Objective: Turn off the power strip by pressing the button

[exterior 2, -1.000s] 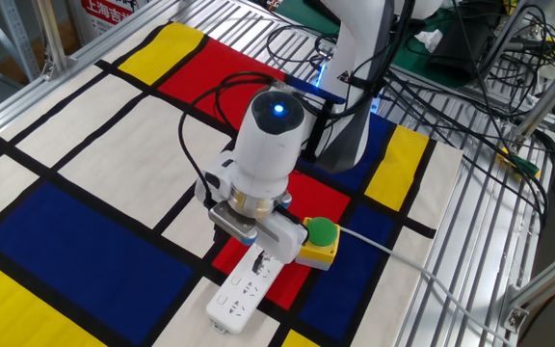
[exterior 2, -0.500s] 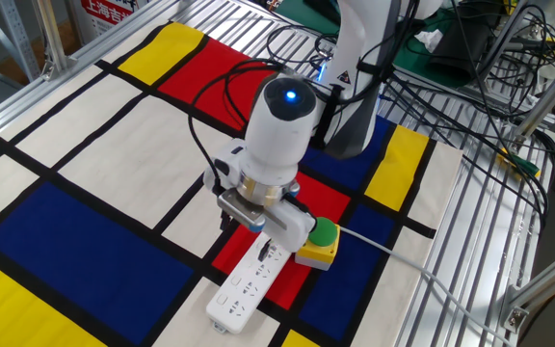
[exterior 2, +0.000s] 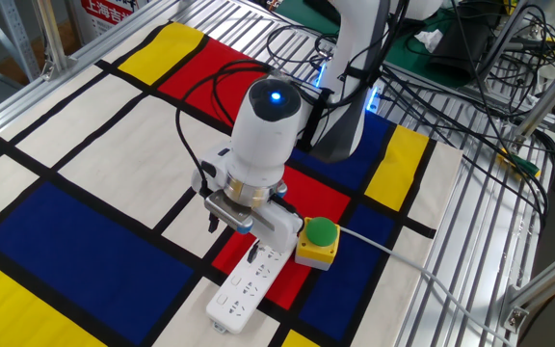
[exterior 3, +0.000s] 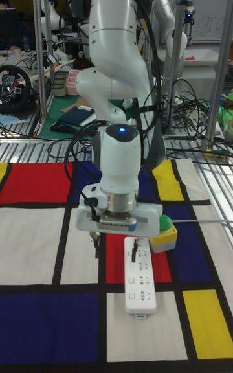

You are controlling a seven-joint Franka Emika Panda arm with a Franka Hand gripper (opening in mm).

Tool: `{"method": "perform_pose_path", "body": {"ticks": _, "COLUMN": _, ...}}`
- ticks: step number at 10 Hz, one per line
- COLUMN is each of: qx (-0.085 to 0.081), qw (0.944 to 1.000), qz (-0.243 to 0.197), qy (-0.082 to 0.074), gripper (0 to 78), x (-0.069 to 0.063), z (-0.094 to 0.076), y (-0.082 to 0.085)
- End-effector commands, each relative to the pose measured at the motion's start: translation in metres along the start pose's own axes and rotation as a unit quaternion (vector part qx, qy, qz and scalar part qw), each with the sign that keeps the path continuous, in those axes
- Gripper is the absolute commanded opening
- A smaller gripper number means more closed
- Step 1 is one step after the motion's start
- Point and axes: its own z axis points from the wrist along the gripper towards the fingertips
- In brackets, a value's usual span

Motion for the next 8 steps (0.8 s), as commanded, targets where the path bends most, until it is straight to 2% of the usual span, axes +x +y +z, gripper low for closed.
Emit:
{"method": "perform_pose_path", "body": {"ticks": 1, "qx": 0.0, "qw": 1.0, "qz": 0.002, "qy": -0.001, "gripper": 77.4, "x": 0.0031, "z": 0.0022, "y": -0.0004}}
{"method": "perform_pose_path", "body": {"ticks": 4, "qx": 0.0, "qw": 1.0, "qz": 0.002, "qy": -0.007, "gripper": 77.4, "x": 0.0083, "z": 0.0094, "y": -0.0017}}
{"method": "perform_pose_path", "body": {"ticks": 8, "qx": -0.001, "qw": 0.9999, "qz": 0.002, "qy": -0.013, "gripper": 77.4, "x": 0.007, "z": 0.012, "y": -0.0036}}
